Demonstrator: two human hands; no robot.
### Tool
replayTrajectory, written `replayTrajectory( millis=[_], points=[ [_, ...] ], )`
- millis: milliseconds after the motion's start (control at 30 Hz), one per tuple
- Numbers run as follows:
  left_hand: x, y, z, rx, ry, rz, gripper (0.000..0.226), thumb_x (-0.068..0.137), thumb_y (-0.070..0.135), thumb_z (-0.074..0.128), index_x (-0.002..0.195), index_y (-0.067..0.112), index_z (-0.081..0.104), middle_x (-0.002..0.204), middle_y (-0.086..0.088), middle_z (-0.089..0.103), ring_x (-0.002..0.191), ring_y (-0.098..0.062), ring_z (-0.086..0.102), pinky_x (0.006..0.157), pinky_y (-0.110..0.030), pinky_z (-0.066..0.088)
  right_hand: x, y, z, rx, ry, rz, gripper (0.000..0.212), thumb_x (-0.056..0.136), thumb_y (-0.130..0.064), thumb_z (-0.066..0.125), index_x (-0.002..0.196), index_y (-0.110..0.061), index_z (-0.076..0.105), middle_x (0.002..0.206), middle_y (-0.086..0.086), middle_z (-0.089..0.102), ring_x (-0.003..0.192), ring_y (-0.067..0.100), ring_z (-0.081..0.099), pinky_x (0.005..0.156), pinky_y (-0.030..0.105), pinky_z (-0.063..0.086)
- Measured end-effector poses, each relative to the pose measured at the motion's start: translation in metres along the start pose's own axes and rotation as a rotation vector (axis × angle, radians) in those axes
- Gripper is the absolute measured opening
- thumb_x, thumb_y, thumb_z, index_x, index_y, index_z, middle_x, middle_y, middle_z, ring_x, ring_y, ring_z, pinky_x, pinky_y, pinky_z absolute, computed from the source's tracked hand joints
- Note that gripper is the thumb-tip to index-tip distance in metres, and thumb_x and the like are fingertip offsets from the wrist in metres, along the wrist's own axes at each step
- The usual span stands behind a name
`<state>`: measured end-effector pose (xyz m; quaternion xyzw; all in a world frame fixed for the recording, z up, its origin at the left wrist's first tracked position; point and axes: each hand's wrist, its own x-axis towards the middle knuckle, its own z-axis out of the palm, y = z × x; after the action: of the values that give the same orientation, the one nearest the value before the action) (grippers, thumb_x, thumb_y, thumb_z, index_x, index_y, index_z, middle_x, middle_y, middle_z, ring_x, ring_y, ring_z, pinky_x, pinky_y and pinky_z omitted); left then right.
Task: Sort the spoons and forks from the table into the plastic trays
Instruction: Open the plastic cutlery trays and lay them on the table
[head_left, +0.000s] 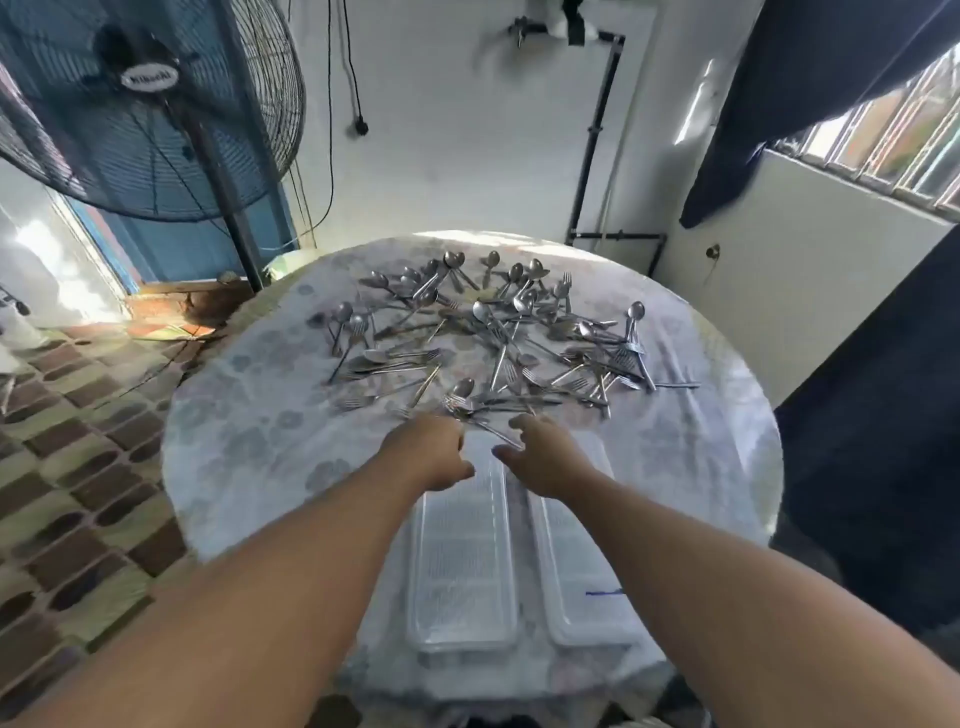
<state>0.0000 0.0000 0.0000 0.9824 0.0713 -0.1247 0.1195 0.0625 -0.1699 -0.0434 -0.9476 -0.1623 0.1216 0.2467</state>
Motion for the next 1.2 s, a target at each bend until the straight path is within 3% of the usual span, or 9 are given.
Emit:
replayTrajectory(
  millis=[233, 433, 767, 867, 967, 1033, 1067, 1133, 1200],
  points=[
    [-0.001, -0.009, 0.067, 0.009, -0.078, -0.061, 0.049, 0.088, 0.047, 0.072, 0.129, 0.021, 0.064, 0.135, -0.004, 0.056, 0.124, -0.03, 0.056, 0.097, -0.041, 0.052, 0.011, 0.009, 0.04, 0.04, -0.088, 0.105, 0.065, 0.095, -0.042, 0.07, 0.148, -0.013, 0.047, 0.142, 0.016, 0.057, 0.127, 0.032, 0.057, 0.101, 0.037, 0.046],
    [0.003, -0.007, 0.083, 0.025, -0.07, -0.098, 0.046, 0.09, 0.05, 0.07, 0.129, 0.024, 0.067, 0.139, -0.004, 0.044, 0.143, -0.033, 0.032, 0.106, -0.047, 0.045, 0.035, 0.003, 0.057, -0.041, -0.13, 0.153, 0.072, 0.094, -0.044, 0.072, 0.145, -0.003, 0.043, 0.141, 0.018, 0.056, 0.129, 0.035, 0.054, 0.097, 0.036, 0.046],
    [0.001, -0.004, 0.081, 0.106, -0.122, -0.088, 0.045, 0.096, 0.05, 0.06, 0.132, 0.024, 0.064, 0.138, -0.003, 0.047, 0.142, -0.036, 0.034, 0.102, -0.049, 0.046, 0.07, -0.019, 0.052, -0.095, -0.249, 0.273, 0.088, 0.076, -0.043, 0.09, 0.138, -0.001, 0.044, 0.127, 0.014, 0.063, 0.12, 0.031, 0.063, 0.098, 0.041, 0.055],
    [-0.002, -0.002, 0.082, 0.102, -0.148, -0.099, 0.054, 0.096, 0.057, 0.057, 0.136, 0.022, 0.06, 0.14, -0.004, 0.045, 0.142, -0.036, 0.031, 0.102, -0.052, 0.044, 0.075, -0.026, 0.047, -0.183, -0.276, 0.24, 0.051, 0.084, -0.048, 0.083, 0.098, -0.006, 0.057, 0.12, 0.01, 0.066, 0.118, 0.027, 0.066, 0.098, 0.037, 0.056],
    [-0.006, 0.001, 0.088, 0.11, -0.162, -0.11, 0.075, 0.09, 0.071, 0.056, 0.144, 0.019, 0.051, 0.144, -0.004, 0.042, 0.144, -0.037, 0.027, 0.102, -0.054, 0.043, 0.073, -0.027, 0.043, -0.185, -0.288, 0.254, 0.053, 0.086, -0.045, 0.081, 0.074, -0.01, 0.045, 0.116, 0.012, 0.068, 0.117, 0.028, 0.067, 0.099, 0.038, 0.056],
    [-0.01, 0.003, 0.091, 0.109, -0.151, -0.12, 0.092, 0.083, 0.08, 0.056, 0.149, 0.016, 0.044, 0.145, -0.004, 0.041, 0.142, -0.036, 0.029, 0.101, -0.054, 0.044, 0.072, -0.026, 0.043, -0.104, -0.287, 0.296, 0.043, 0.078, -0.034, 0.089, 0.093, -0.008, 0.058, 0.129, 0.018, 0.065, 0.122, 0.035, 0.063, 0.102, 0.046, 0.054],
    [-0.012, 0.005, 0.093, 0.098, -0.14, -0.12, 0.1, 0.079, 0.084, 0.056, 0.15, 0.015, 0.042, 0.144, -0.005, 0.042, 0.14, -0.035, 0.031, 0.1, -0.054, 0.045, 0.073, -0.025, 0.044, -0.065, -0.274, 0.309, 0.052, 0.075, -0.03, 0.091, 0.11, -0.008, 0.06, 0.135, 0.02, 0.061, 0.126, 0.038, 0.059, 0.105, 0.049, 0.051],
    [-0.017, 0.009, 0.099, 0.054, -0.112, -0.129, 0.117, 0.069, 0.092, 0.057, 0.151, 0.011, 0.038, 0.144, -0.005, 0.041, 0.136, -0.035, 0.033, 0.098, -0.054, 0.046, 0.074, -0.024, 0.044, -0.09, -0.273, 0.291, 0.081, 0.078, -0.035, 0.089, 0.141, -0.004, 0.048, 0.144, 0.018, 0.051, 0.133, 0.037, 0.053, 0.11, 0.048, 0.046],
    [-0.021, 0.015, 0.106, -0.021, -0.099, -0.162, 0.131, 0.06, 0.097, 0.056, 0.155, 0.011, 0.029, 0.152, -0.01, 0.033, 0.142, -0.041, 0.027, 0.102, -0.059, 0.046, 0.072, -0.025, 0.046, -0.063, -0.24, 0.273, 0.091, 0.086, -0.044, 0.082, 0.149, 0.003, 0.035, 0.146, 0.016, 0.047, 0.134, 0.032, 0.052, 0.112, 0.042, 0.046]
  ],
)
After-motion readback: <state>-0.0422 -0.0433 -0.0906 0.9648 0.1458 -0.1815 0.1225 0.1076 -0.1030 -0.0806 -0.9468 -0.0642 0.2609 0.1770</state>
